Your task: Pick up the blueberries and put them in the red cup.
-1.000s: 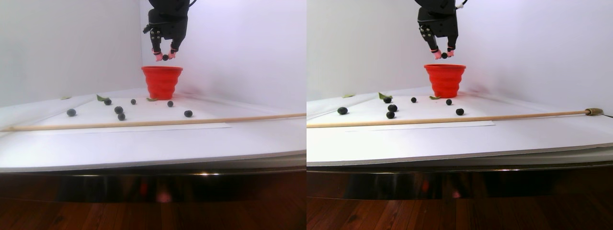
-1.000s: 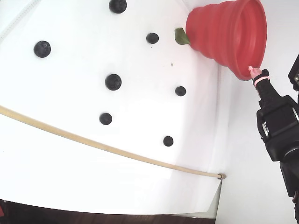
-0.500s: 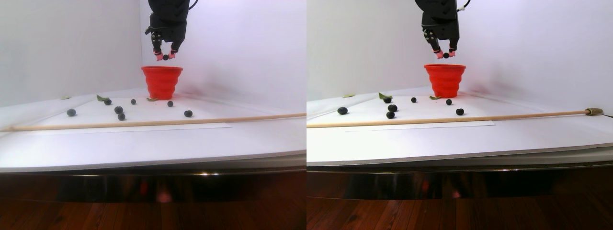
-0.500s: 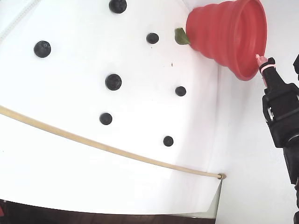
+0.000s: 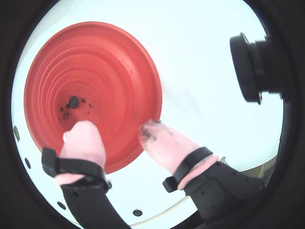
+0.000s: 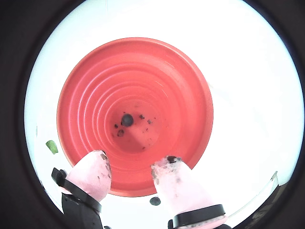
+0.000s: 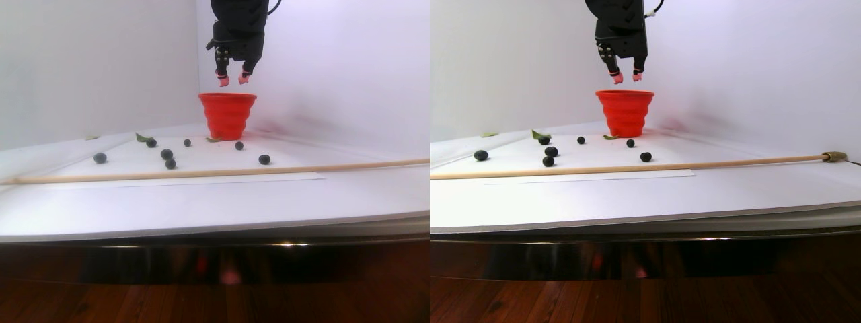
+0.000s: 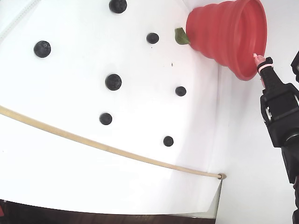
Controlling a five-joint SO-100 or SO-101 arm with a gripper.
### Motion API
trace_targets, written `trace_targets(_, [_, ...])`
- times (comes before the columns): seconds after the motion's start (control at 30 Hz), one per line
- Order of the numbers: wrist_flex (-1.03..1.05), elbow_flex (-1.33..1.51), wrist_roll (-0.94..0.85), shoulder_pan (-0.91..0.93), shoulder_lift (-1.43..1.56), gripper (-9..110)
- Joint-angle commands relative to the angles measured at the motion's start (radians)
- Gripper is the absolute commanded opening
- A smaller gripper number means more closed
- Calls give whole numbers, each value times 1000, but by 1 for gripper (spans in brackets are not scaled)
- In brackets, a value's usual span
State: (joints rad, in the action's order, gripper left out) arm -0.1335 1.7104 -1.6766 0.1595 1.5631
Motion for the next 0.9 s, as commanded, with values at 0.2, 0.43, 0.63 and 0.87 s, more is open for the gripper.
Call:
trace_targets(0.2, [-37, -32, -17, 23, 112, 17])
trace_targets(0.43, [-34, 20, -29, 25, 172, 17])
trace_targets(0.63, [-14, 72, -31, 25, 235, 17])
trace_targets(0.87, [11, 112, -49, 35, 278, 17])
